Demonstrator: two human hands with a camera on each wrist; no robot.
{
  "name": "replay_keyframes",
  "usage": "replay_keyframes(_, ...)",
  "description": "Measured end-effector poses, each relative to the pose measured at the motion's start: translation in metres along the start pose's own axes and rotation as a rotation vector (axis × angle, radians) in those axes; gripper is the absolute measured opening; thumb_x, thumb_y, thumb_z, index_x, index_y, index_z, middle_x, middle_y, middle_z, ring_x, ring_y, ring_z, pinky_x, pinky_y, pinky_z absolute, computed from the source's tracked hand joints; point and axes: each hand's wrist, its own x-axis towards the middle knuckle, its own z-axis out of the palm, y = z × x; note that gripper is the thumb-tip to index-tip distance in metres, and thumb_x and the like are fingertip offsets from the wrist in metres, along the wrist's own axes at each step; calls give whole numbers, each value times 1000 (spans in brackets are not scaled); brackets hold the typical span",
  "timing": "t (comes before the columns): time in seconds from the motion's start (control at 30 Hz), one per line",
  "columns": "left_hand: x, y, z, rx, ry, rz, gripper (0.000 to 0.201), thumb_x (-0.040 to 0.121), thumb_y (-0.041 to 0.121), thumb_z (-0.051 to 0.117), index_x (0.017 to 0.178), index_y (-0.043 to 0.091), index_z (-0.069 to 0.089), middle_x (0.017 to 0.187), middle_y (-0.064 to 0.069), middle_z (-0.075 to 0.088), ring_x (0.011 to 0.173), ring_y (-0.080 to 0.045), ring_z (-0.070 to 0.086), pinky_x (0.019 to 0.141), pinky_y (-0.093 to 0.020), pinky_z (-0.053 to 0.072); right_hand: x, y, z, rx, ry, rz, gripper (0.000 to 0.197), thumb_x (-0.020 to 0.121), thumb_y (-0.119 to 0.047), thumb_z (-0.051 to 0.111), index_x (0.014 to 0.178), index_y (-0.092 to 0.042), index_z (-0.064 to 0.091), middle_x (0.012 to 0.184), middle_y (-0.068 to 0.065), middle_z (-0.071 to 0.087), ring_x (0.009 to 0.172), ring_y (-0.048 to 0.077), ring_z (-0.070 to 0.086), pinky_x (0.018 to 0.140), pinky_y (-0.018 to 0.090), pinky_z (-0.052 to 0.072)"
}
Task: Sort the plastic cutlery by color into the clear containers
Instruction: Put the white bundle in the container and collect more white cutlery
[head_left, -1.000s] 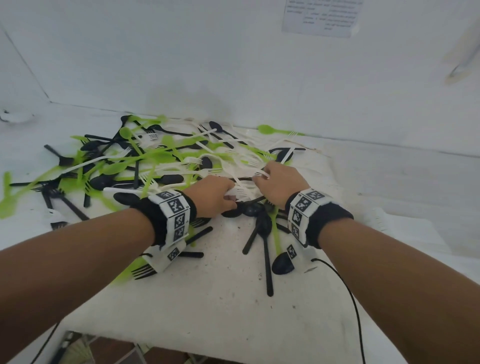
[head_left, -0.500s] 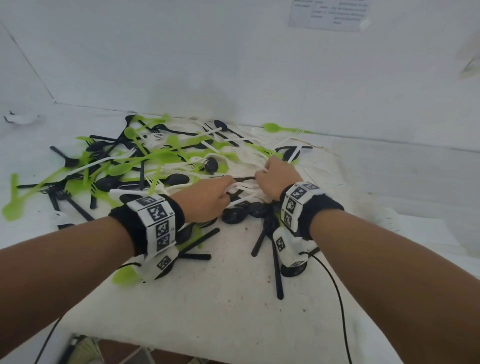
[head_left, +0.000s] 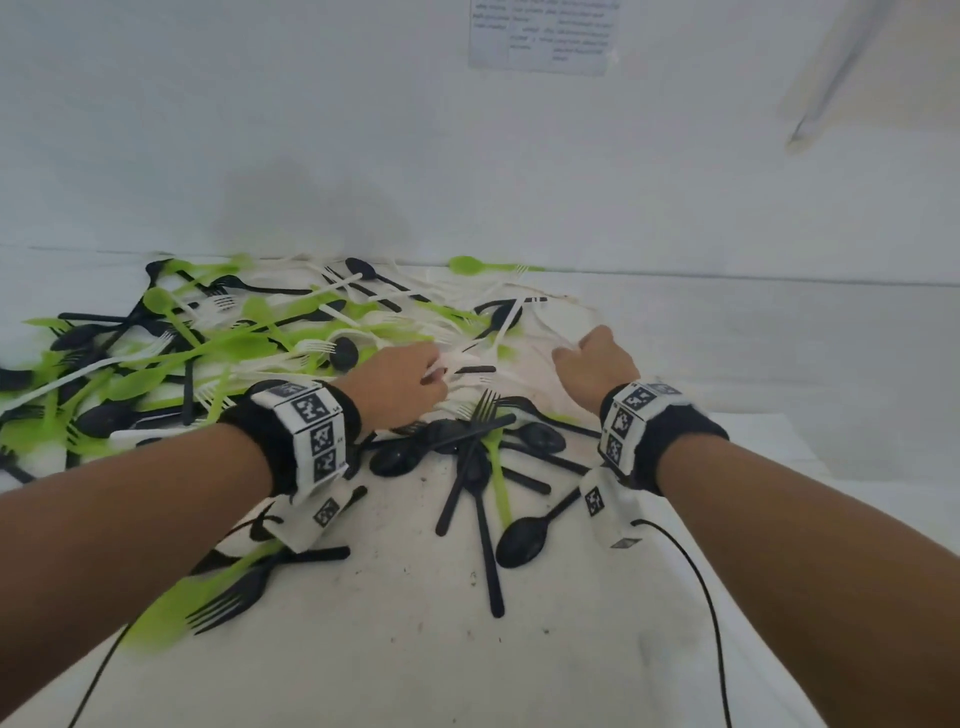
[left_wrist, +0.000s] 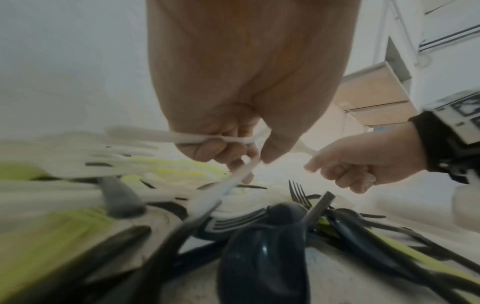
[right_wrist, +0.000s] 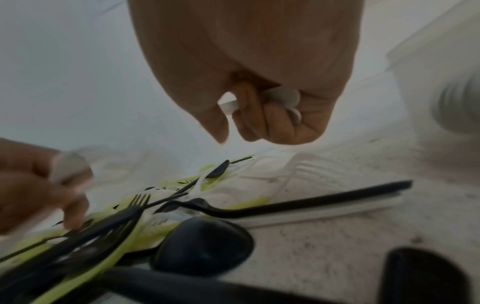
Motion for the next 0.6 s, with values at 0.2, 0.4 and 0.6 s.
replay_keyframes(0.2, -19, 7, -20, -97, 79, 46, 14, 101, 22, 48, 113, 17, 41, 73, 0, 44, 60, -15, 40, 58, -31, 36, 6, 0, 9, -389, -96, -108, 10, 99, -16, 51, 105, -9, 51, 97, 8, 55, 83, 27, 56, 71, 31, 42)
replay_keyframes(0.4, -22, -1, -18, 154, 26, 157, 26, 107, 33, 43, 86, 18, 43, 68, -5, 49, 66, -22, 44, 63, -42, 40, 12, 4, 15, -482, -29, -166, 4, 96, -13, 52, 93, -13, 49, 80, 3, 50, 67, 22, 52, 64, 31, 41)
replay_keyframes(0.6, -13, 12, -9, 180, -82, 147, 21, 110, 36, 37, 106, 18, 46, 65, 3, 51, 54, -12, 46, 53, -29, 30, 16, 9, 11, -525, -41, -217, 7, 98, -14, 47, 102, -15, 53, 102, 8, 62, 72, 20, 53, 62, 29, 41)
